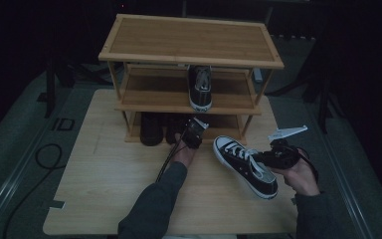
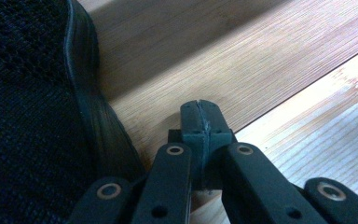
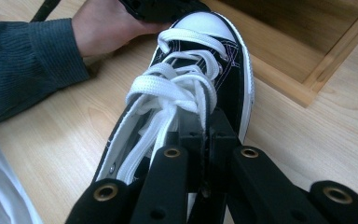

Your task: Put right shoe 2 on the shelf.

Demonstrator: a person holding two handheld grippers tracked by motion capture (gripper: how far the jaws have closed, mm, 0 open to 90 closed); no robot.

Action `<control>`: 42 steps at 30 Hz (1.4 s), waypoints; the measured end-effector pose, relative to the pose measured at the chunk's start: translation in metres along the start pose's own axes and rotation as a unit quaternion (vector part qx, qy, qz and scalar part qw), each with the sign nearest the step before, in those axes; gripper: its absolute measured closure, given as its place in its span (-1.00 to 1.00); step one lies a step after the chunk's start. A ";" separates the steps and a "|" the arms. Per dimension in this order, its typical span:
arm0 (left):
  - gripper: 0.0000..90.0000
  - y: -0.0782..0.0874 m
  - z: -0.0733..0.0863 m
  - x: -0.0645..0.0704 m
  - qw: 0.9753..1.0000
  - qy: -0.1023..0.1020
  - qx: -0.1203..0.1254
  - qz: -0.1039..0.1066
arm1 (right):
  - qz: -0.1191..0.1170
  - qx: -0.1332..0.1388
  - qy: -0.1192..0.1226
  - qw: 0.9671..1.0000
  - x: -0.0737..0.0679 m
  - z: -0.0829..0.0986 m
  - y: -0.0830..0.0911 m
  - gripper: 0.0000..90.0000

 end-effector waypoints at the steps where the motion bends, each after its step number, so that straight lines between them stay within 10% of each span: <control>1: 1.00 0.000 0.000 0.000 1.000 0.000 0.000 0.000 | -0.001 -0.001 0.003 1.000 -0.001 -0.001 0.001 0.96; 42: 1.00 0.000 0.000 0.000 1.000 0.000 0.000 0.000 | -0.013 0.021 0.040 0.999 -0.011 -0.033 0.034 0.96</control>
Point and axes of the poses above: each handheld gripper's, and its own axes: y roughly backward along the jaws, z roughly out of its underside, x roughly to its right, the point moved 5 cm from there along -y, roughly forward along the jaws, and after that the axes turned 8 degrees about -y, right-handed, at the moved point
